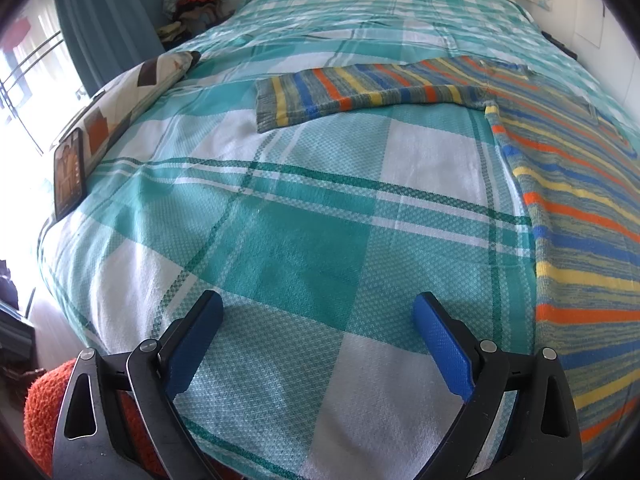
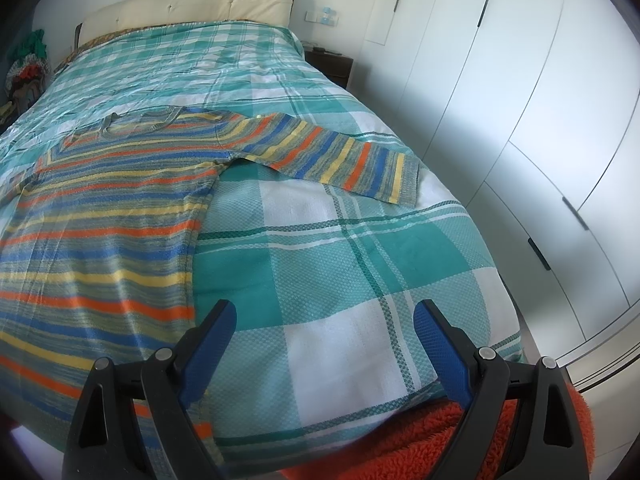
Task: Fold small clothes
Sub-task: 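Move the right gripper toward the folded sleeve on the sweater, then lower the right gripper onto the cuff of the unfolded sleeve, then close the right gripper on the striped sleeve cuff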
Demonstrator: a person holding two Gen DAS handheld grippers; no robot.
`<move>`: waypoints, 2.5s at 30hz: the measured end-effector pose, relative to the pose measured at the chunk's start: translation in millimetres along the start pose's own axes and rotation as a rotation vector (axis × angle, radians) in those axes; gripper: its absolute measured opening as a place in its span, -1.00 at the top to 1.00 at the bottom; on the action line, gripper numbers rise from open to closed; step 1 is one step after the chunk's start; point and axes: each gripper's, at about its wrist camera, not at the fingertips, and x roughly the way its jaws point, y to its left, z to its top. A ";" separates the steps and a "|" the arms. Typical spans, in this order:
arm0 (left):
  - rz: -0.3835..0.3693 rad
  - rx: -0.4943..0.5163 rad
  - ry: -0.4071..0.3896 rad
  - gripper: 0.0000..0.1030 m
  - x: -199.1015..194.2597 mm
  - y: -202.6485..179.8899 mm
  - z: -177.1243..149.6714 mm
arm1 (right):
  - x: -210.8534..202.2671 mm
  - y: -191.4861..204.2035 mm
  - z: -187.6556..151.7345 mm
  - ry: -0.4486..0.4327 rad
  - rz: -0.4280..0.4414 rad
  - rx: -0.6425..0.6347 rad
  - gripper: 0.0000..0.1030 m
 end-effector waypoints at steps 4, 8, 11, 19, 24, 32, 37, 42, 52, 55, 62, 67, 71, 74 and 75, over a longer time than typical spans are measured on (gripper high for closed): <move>0.001 0.001 -0.001 -0.89 0.0 -0.1 0.2 | 0.0 -0.1 0.0 0.001 0.000 0.000 -0.74; 0.001 0.001 -0.001 -0.89 0.1 0.0 0.4 | 0.0 0.1 0.0 0.002 0.001 0.001 -0.74; 0.001 -0.002 -0.002 -0.89 0.4 0.3 0.0 | 0.0 -0.1 -0.3 0.001 0.004 0.004 -0.74; -0.012 -0.013 -0.008 -0.89 -1.7 3.3 -2.1 | 5.1 -23.7 13.5 0.019 0.144 0.115 -0.74; -0.001 -0.009 -0.015 -0.89 -4.5 2.0 -0.6 | 48.8 -91.7 68.3 0.008 0.270 0.303 -0.74; 0.001 0.006 -0.043 -0.89 -53.5 -8.2 10.0 | 56.4 -117.6 92.8 0.013 0.220 0.334 -0.74; -0.083 0.043 -0.047 -0.93 -112.9 -28.0 12.4 | 54.3 -87.7 62.6 0.067 0.239 0.277 -0.74; -0.093 0.073 -0.067 -0.93 -133.8 -42.7 13.9 | 52.5 -68.5 53.7 0.079 0.256 0.239 -0.74; -0.059 0.088 -0.054 -0.93 -127.3 -48.0 13.7 | 54.2 -56.7 48.3 0.080 0.269 0.180 -0.74; -0.085 0.059 -0.052 -0.93 -112.5 -40.0 17.0 | 62.3 -62.8 60.2 0.101 0.322 0.197 -0.73; -0.006 -0.064 -0.083 -0.93 -53.9 -1.9 29.1 | 110.9 -151.1 137.1 0.054 0.339 0.445 -0.73; 0.037 -0.128 -0.079 -0.93 -19.5 19.2 10.7 | 180.2 -187.9 141.9 0.208 0.435 0.645 -0.40; 0.041 -0.119 -0.031 -0.92 -8.1 17.2 7.7 | 208.2 -186.2 135.6 0.258 0.432 0.657 -0.17; 0.053 -0.089 -0.044 -0.93 -7.4 9.8 9.5 | 221.6 -179.5 133.5 0.291 0.415 0.638 -0.05; 0.055 -0.082 -0.038 -0.93 -5.5 7.8 9.3 | 227.4 -176.7 131.7 0.306 0.418 0.642 -0.03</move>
